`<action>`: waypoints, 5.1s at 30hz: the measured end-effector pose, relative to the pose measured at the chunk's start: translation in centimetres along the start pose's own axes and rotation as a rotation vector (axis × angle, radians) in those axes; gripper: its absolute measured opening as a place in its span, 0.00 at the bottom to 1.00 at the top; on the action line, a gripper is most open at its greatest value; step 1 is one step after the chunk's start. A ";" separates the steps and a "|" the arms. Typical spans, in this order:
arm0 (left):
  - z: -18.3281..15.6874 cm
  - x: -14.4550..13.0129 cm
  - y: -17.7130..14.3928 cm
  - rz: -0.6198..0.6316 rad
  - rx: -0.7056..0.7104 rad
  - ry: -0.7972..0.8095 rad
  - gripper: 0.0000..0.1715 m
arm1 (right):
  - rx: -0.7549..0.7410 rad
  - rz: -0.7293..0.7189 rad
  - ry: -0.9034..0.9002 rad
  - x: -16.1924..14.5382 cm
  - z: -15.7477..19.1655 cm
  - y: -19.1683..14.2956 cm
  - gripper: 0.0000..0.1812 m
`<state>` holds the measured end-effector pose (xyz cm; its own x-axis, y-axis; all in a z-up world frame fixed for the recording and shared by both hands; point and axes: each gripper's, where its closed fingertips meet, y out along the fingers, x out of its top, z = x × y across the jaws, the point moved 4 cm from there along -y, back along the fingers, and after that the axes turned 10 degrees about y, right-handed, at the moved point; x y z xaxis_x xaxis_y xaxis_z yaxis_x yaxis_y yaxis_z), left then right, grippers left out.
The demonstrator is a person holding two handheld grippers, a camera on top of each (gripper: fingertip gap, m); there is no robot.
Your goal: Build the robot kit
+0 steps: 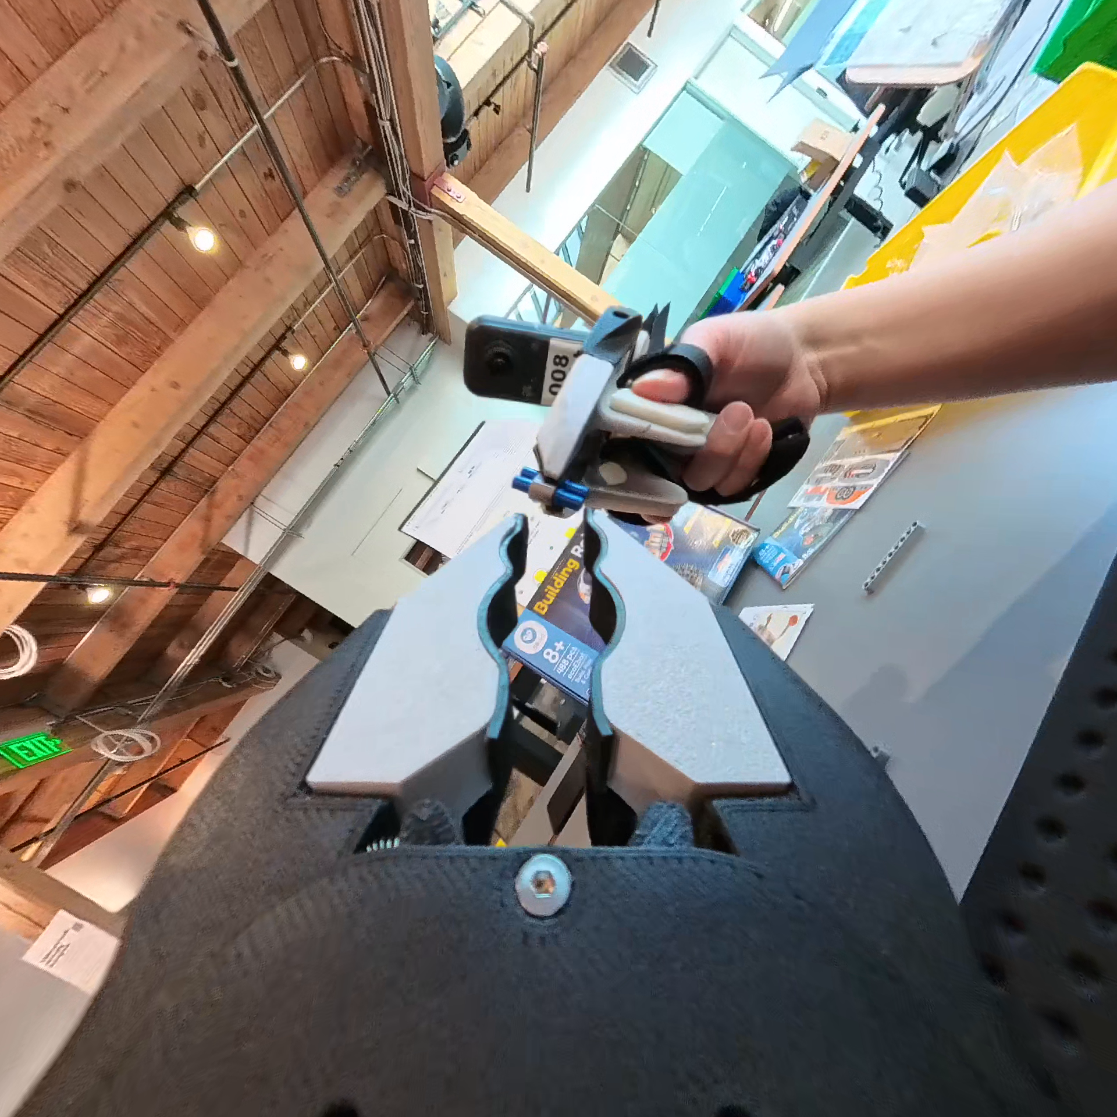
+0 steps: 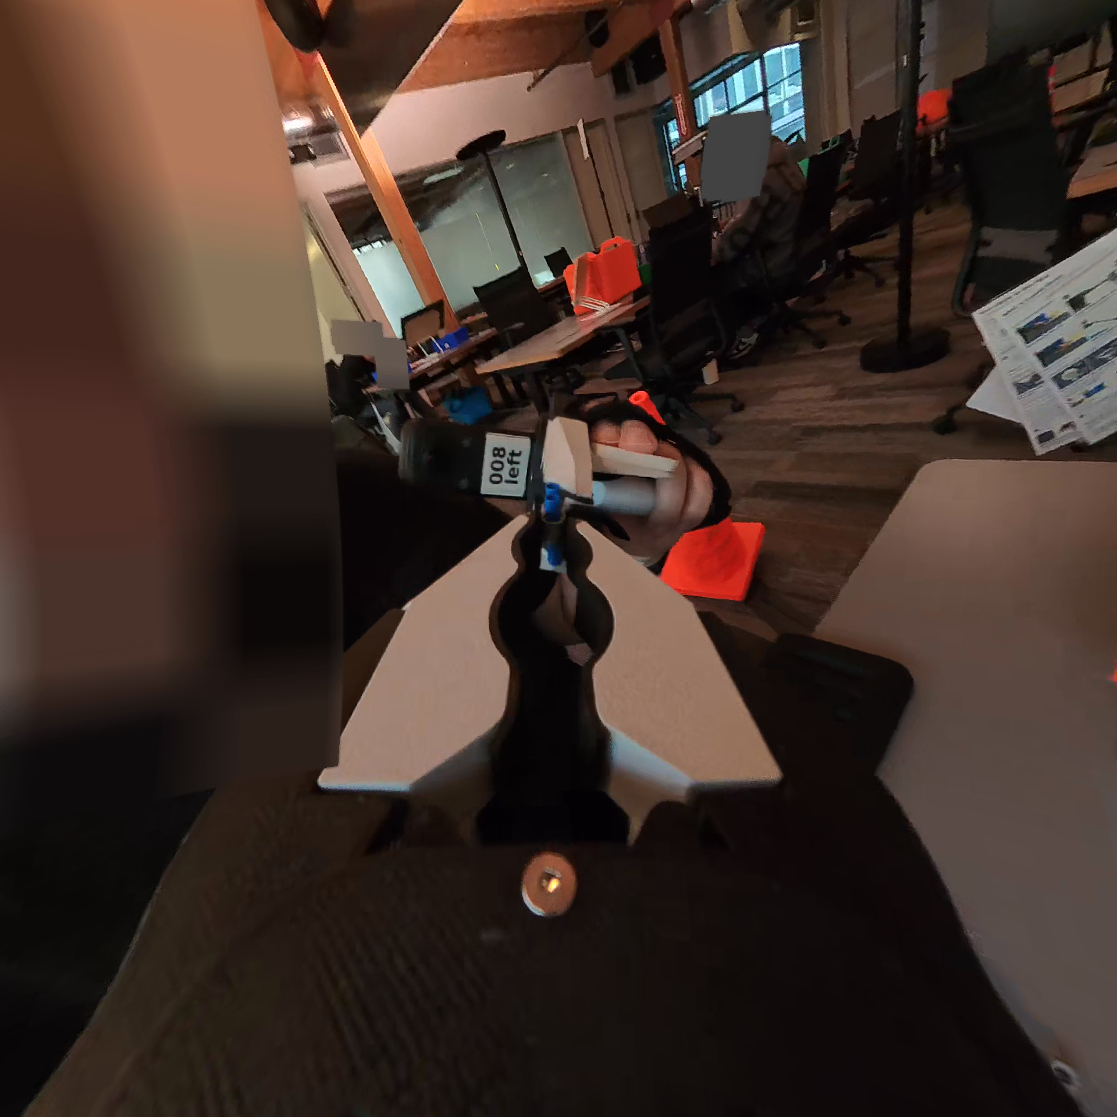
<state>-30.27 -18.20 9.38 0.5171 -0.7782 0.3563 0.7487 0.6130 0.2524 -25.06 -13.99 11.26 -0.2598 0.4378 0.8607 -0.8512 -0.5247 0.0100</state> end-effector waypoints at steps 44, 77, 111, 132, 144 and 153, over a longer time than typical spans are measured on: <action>-9.8 -12.5 1.4 0.234 -0.748 -0.666 0.01 | -0.624 0.546 -0.212 -8.4 -11.9 -3.7 0.03; -10.6 -17.2 -2.6 0.258 -0.710 -0.781 0.02 | -0.936 1.267 0.116 -18.4 -13.9 -13.1 0.03; -10.7 -16.9 -2.7 0.243 -0.734 -0.806 0.03 | -0.908 1.315 0.131 -18.7 -14.2 -13.0 0.03; -9.1 -10.6 2.8 -0.057 -0.775 -1.306 0.08 | -0.351 0.277 0.520 -7.6 -7.9 -6.7 0.03; -7.4 -6.8 3.6 -0.146 -0.839 -1.441 0.06 | -0.348 0.189 0.589 -5.1 -6.3 -5.3 0.03; -7.0 -6.7 4.0 -0.215 -0.830 -1.515 0.01 | -0.337 0.162 0.628 -4.7 -6.3 -5.0 0.03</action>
<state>-27.85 -11.47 1.70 -0.0619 0.2742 0.9597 0.9930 -0.0802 0.0870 -22.46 -8.81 3.96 -0.5210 0.7630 0.3827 -0.8475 -0.4095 -0.3376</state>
